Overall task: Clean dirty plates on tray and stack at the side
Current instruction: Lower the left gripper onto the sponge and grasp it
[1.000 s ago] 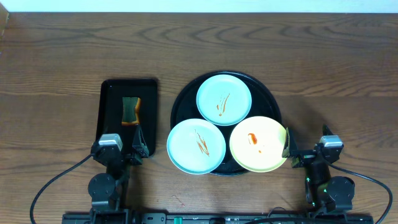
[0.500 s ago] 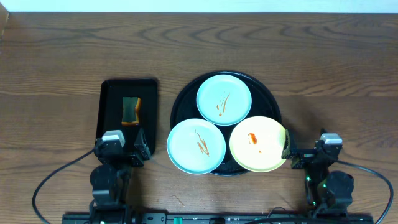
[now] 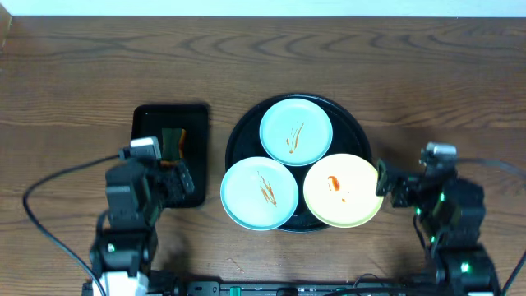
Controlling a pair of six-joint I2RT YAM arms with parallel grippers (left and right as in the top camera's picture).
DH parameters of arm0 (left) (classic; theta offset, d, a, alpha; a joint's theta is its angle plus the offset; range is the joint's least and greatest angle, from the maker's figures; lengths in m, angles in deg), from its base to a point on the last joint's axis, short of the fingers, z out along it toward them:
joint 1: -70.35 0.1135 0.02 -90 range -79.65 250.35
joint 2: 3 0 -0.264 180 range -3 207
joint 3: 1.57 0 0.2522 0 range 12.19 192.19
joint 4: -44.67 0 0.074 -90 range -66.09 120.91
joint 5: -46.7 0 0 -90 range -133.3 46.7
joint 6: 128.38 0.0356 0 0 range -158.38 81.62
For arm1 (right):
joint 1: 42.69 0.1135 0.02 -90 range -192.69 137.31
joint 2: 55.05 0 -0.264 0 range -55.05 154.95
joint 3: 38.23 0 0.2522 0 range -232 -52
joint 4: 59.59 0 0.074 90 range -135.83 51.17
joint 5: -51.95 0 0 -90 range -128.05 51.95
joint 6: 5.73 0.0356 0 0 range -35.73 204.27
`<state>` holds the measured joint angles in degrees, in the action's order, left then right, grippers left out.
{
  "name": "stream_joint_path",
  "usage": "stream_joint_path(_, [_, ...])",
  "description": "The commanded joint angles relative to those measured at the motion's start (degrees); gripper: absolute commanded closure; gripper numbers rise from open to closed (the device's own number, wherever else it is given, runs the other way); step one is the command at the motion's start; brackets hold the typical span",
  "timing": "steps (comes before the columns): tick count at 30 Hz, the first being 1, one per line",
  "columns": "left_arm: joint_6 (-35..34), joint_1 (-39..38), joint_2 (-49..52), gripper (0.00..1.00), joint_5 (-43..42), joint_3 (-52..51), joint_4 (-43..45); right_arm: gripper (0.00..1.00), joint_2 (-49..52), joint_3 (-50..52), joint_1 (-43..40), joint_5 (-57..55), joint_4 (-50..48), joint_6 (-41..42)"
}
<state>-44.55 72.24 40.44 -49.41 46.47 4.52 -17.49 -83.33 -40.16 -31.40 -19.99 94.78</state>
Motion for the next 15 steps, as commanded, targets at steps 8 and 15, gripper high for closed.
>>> stream_joint_path(8, [-2.7, 0.3, 17.6, 0.12, -0.8, 24.1, -20.9, 0.01, 25.2, -25.6, 0.6, 5.5, 17.6, -10.4])
stream_joint_path(15, [-2.7, 0.3, 21.3, 0.12, -0.8, 26.9, -26.4, 0.01, 32.6, -32.8, 0.6, 12.5, 24.2, -10.4])
